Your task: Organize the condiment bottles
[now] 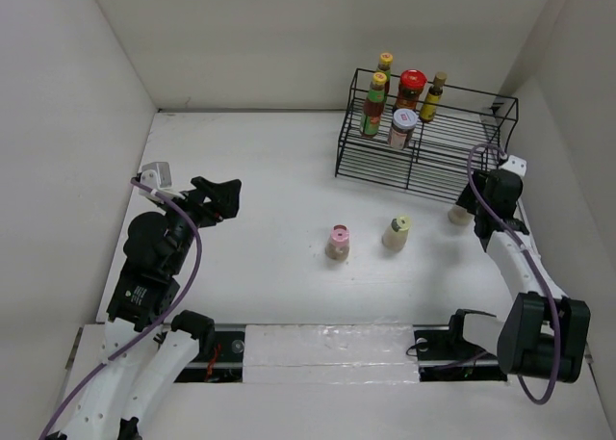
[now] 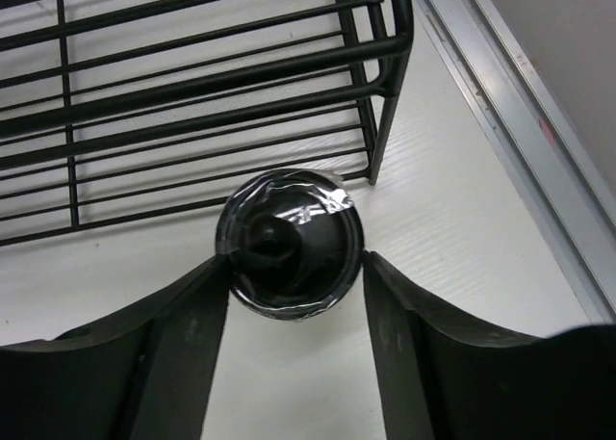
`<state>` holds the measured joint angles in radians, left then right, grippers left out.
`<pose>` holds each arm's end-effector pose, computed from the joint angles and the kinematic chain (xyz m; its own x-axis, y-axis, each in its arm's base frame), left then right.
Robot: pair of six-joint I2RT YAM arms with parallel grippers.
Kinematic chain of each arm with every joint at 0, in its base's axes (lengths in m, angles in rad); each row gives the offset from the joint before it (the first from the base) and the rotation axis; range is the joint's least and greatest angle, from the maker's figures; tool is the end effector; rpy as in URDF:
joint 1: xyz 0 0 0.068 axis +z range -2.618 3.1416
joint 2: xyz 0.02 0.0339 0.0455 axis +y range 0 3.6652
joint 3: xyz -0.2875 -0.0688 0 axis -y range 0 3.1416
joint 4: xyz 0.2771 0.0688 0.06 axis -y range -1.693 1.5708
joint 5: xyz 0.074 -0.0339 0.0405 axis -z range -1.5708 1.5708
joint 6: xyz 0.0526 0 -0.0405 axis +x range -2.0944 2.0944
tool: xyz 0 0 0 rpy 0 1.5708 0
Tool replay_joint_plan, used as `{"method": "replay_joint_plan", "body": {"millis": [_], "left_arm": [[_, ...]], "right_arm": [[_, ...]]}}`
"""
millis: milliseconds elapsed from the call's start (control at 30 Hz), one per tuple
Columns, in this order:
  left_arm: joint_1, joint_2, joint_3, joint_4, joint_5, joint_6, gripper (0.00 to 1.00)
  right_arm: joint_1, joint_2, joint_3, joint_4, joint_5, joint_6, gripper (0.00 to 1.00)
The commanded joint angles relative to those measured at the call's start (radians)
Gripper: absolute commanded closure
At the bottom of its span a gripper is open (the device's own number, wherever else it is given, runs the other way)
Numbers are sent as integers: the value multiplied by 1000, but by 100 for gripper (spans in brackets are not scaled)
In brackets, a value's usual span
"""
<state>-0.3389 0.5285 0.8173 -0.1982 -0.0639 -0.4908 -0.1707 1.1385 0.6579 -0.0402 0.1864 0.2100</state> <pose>0.1390 -0.0454 0.4063 -0.0529 -0.4801 -0.8756 0.2799 0.8346 -0.4745 0.2763 -0.0575 0.2371 -0.4118 0.2788 -0.8676 0.4204 0.9028 0.0906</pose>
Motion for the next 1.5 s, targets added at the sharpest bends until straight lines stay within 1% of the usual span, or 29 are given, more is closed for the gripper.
{"method": "replay_joint_plan", "body": {"millis": [0,67,133,200,333,400,433,500,533,633,667,700,800,833,900,967,1000,1033,1067,1133,1167,1233,1267,1333,1367,1433,1467], "left_arm": [[3,13,-3,56,19,4,6],[3,13,-3,56,29,4,6],[3,13,-3,65,29,4,6],[3,22,-3,65,29,4,6],[3,22,-3,65,29,4,6],[3,22,-3,65,29,4,6],[3,22,-3,65,29,4,6],[3,22,-3,65,29,4,6],[3,22,-3,65,29,4,6],[3,22,-3,65,29,4,6],[3,22,-3,65,29,4,6],[3,22,-3,65,29,4,6],[3,22,-3,65,18,4,6],[3,22,-3,65,18,4,6],[3,31,-3,65,18,4,6],[3,31,-3,65,18,4,6],[3,31,-3,65,18,4,6],[3,31,-3,65,18,4,6],[3,31,-3,65,9,4,6],[3,31,-3,65,9,4,6],[3,31,-3,65,9,4,6],[3,31,-3,65,9,4,6],[3,31,-3,65,9,4,6],[3,31,-3,65,9,4,6],[3,31,-3,65,9,4,6],[3,31,-3,65,0,4,6],[3,31,-3,65,-1,4,6]], "right_arm": [[-6,23,65,108,-25,14,39],[-6,36,74,122,5,14,39],[-6,49,74,148,15,14,44],[-6,72,74,163,45,14,44],[-6,113,98,174,54,25,45],[-6,122,98,174,65,25,55],[3,122,98,174,79,25,65],[14,122,98,174,91,34,75],[23,122,98,174,91,34,82],[54,77,75,174,126,34,86],[81,58,60,174,127,34,86],[97,9,45,174,127,34,86],[166,-86,34,125,105,34,90],[186,-156,34,99,105,34,90],[232,-215,58,79,82,34,90],[232,-246,133,57,47,34,90],[232,-246,167,57,-3,34,90],[232,-246,242,57,-28,23,90],[232,-209,281,68,-69,14,90],[232,-156,357,94,-70,3,90],[232,-82,447,94,-70,3,90],[221,-5,544,103,-102,-15,90],[203,66,631,103,-120,-15,90],[192,136,718,114,-191,-15,90],[182,167,755,131,-191,-24,90],[166,294,906,131,-191,-37,90],[166,294,907,120,-191,-37,90]]}}
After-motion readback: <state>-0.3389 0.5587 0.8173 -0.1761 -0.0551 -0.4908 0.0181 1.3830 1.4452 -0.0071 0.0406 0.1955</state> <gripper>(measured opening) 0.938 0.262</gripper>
